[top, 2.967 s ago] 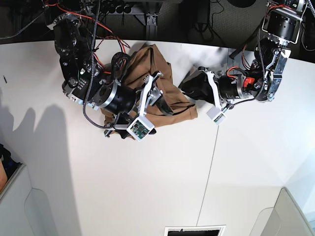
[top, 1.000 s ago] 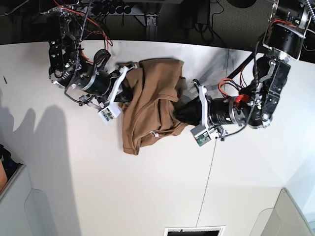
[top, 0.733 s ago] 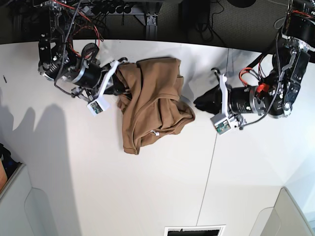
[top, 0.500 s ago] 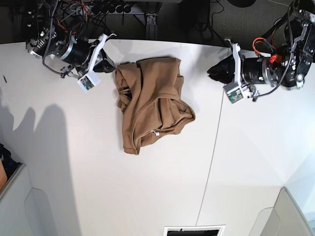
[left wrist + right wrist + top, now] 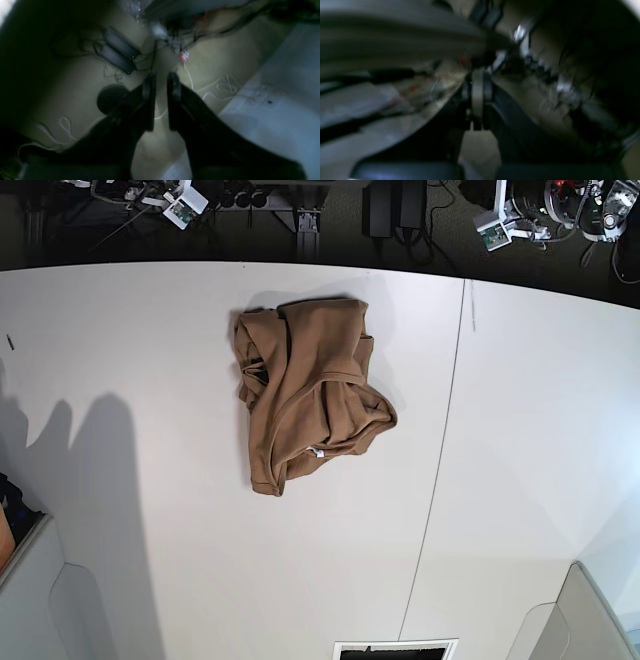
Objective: Layout the t-shirt on the table in an organized manner, then fold the t-shirt properly
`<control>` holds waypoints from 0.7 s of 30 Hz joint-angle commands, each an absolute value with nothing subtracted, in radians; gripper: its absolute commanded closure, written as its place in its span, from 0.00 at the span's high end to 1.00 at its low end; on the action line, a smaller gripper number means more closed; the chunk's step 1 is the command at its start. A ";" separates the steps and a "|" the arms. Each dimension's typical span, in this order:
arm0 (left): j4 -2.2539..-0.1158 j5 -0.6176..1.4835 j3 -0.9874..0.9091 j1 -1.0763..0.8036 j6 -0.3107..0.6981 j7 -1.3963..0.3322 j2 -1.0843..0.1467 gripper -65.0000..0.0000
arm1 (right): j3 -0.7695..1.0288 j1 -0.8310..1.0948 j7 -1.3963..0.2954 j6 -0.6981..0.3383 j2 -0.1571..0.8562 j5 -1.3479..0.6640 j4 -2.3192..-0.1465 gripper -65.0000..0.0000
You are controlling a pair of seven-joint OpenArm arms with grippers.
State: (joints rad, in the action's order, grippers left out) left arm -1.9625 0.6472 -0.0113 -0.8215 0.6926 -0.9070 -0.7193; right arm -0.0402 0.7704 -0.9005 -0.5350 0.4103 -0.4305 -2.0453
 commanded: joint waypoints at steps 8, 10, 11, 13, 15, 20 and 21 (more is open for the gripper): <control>-1.606 0.468 0.181 -0.710 0.698 -0.855 -0.628 0.13 | -0.084 0.657 -0.839 -0.517 0.418 -0.415 -1.701 0.00; -1.504 0.424 0.259 -0.643 0.698 -0.858 -0.598 0.13 | -0.115 0.607 -0.852 -0.490 0.417 -0.414 -1.599 0.00; -1.449 0.409 0.299 -0.606 0.670 -0.858 -0.583 0.13 | -0.134 0.583 -0.866 -0.477 0.415 -0.415 -1.547 0.00; -1.334 0.398 0.380 -0.527 0.590 -0.857 -0.553 0.13 | -0.173 0.538 -0.889 -0.475 0.403 -0.402 -1.443 0.00; -1.219 0.398 0.452 -0.446 0.555 -0.859 -0.519 0.13 | -0.210 0.493 -0.891 -0.481 0.389 -0.381 -1.341 0.00; -0.996 0.398 0.590 -0.301 0.553 -0.881 -0.410 0.13 | -0.251 0.388 -0.939 -0.486 0.327 -0.342 -1.133 0.00; -0.970 0.398 0.606 -0.284 0.552 -0.884 -0.390 0.13 | -0.251 0.373 -0.948 -0.485 0.318 -0.341 -1.109 0.00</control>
State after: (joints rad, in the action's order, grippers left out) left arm -0.9634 0.3931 0.6064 -0.2756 0.5457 -0.8738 -0.3801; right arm -0.2539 0.3740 -0.9409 -0.4828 0.3088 -0.3344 -1.0985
